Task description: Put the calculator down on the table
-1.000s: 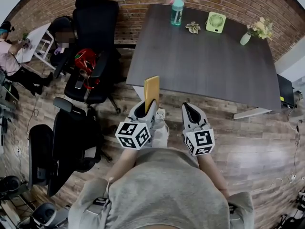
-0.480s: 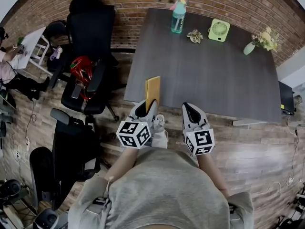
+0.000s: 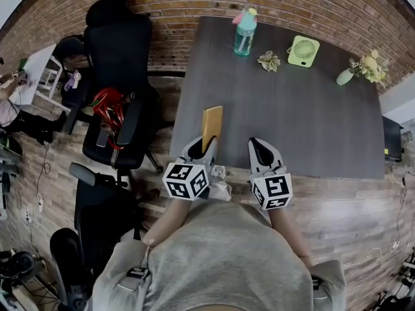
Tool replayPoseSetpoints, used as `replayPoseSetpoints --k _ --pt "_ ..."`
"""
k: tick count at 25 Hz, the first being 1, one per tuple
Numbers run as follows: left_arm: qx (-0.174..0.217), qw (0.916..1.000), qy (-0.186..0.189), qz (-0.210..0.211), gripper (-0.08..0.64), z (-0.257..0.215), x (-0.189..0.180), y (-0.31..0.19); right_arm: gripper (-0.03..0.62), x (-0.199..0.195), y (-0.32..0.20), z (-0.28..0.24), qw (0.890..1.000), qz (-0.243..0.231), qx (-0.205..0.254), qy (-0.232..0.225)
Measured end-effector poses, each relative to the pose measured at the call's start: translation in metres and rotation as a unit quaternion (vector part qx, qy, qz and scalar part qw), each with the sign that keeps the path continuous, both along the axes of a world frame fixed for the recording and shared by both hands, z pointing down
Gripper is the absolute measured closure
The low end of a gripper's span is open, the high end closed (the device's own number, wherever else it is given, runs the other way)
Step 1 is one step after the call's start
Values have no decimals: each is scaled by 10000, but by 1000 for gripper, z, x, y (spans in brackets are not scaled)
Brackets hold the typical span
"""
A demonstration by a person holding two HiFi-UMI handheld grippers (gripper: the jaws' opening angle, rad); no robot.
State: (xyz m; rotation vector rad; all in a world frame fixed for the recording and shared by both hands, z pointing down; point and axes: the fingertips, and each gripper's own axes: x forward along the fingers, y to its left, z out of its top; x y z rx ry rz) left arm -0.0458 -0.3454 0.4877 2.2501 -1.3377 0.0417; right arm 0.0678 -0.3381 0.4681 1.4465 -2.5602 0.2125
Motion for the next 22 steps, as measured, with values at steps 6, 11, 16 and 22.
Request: replayPoseSetpoints --k 6,11,16,22 --pt "-166 9998 15 112 476 10 3 -39 591 -2 -37 5 10000 51 -81 13" --pt "-319 9993 15 211 476 21 8 -65 591 -2 -59 11 9998 95 -175 32" --pt "-546 9982 5 230 474 37 11 -86 591 1 -77 20 9995 163 -281 53" --pt "-890 9957 -12 243 474 64 14 -107 591 3 -93 32 9990 199 -398 78"
